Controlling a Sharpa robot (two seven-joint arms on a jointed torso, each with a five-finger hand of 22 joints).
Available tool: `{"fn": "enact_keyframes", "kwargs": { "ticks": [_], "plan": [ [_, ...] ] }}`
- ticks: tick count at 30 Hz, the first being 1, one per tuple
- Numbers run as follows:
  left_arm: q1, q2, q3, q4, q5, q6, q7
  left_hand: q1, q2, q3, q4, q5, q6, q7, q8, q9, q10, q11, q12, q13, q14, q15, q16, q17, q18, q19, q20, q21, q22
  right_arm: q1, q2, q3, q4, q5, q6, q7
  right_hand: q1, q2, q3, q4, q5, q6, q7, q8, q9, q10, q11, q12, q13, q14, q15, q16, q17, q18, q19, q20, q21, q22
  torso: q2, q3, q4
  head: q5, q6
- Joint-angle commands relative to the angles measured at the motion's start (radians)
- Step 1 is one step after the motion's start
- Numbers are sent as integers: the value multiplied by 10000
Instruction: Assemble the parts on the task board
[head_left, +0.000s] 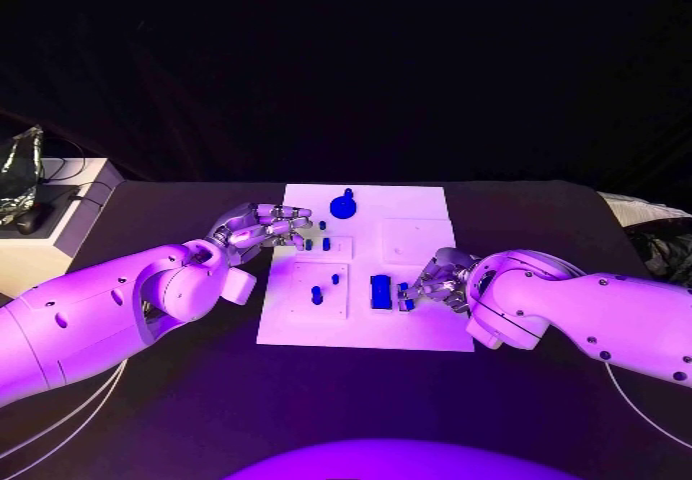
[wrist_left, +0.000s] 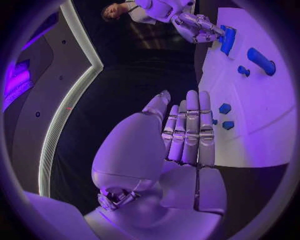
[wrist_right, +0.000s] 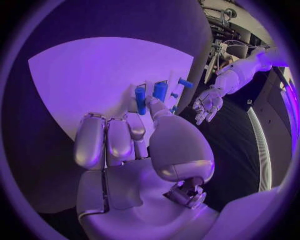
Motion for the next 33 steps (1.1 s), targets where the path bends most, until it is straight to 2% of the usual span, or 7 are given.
{"fn": "enact_keyframes", "kwargs": {
  "ticks": [1,7,9,10,17,20,33],
  "plan": [
    [-2,6,7,32,47,121,35,48,15,42,15,36,18,48,-17,7,-55,-15,-27,-11,-21,32,-3,0,-45,63,9,-44,9,-42,51,-28,-17,-31,236,18,25,90,1284,-1333,-35,55,21,10,-15,24,-25,-35,359,-2,-88,-69,-15,13,467,-73,-43,1621,-2,3,2,0,-5],
    [-2,-8,7,38,47,115,25,48,15,42,15,36,18,48,-17,7,-55,-15,-27,-11,-21,32,-3,0,-45,63,9,-44,9,-44,100,-29,-68,-123,174,50,-93,57,1158,-1129,-422,82,17,-21,-72,22,-21,-35,358,-2,-84,-76,-23,14,465,-72,-60,1616,4,-2,3,-8,-7],
    [-2,-8,7,36,47,115,21,48,15,42,15,36,18,48,-17,7,-55,-15,-27,-11,-21,32,-3,0,-45,63,9,-44,9,-46,119,-30,-72,-135,160,70,-212,-41,970,-919,-859,129,25,-44,-129,33,-14,-19,364,-1,-73,-80,-27,14,468,-66,-58,1618,0,-2,7,0,-28],
    [-2,-8,7,35,47,116,18,48,15,42,15,36,18,48,-17,7,-55,-15,-27,-11,-21,32,-3,0,-45,63,9,-44,9,-47,127,-30,-74,-139,150,79,-326,-110,740,-792,-817,158,35,-46,-147,37,-4,-14,365,0,-62,-78,-26,16,467,-61,-64,1616,0,-2,7,0,-28],
    [-2,5,7,19,47,127,13,36,7,42,23,35,9,53,-18,7,-60,-12,-26,-11,-21,35,-4,-2,-42,68,13,-55,14,-52,152,-31,-119,-150,36,136,-451,-148,-500,-55,-929,211,71,-116,-283,37,38,-5,360,0,-32,-67,-21,25,470,-34,-66,1618,-4,-9,2,-10,-60],
    [-2,13,7,12,47,128,13,36,7,42,23,35,9,53,-18,7,-60,-12,-26,-11,-21,35,-4,-2,-42,68,13,-55,14,-53,158,-32,-152,-151,-2,147,-334,-77,-1070,339,-1001,218,98,-126,-321,35,53,3,357,-3,-26,-57,-18,33,472,-16,-62,1620,-2,-13,1,-13,-60],
    [-2,19,7,-2,47,122,15,36,7,42,23,35,9,53,-18,7,-60,-12,-26,-11,-21,35,-4,-2,-42,68,13,-55,14,-56,164,-34,-169,-163,-11,230,-432,-182,-1578,1009,-1047,212,121,-117,-348,32,74,21,348,-2,-11,-43,-18,39,473,-2,-53,1621,-6,-2,4,-10,-72]
  ]
}}
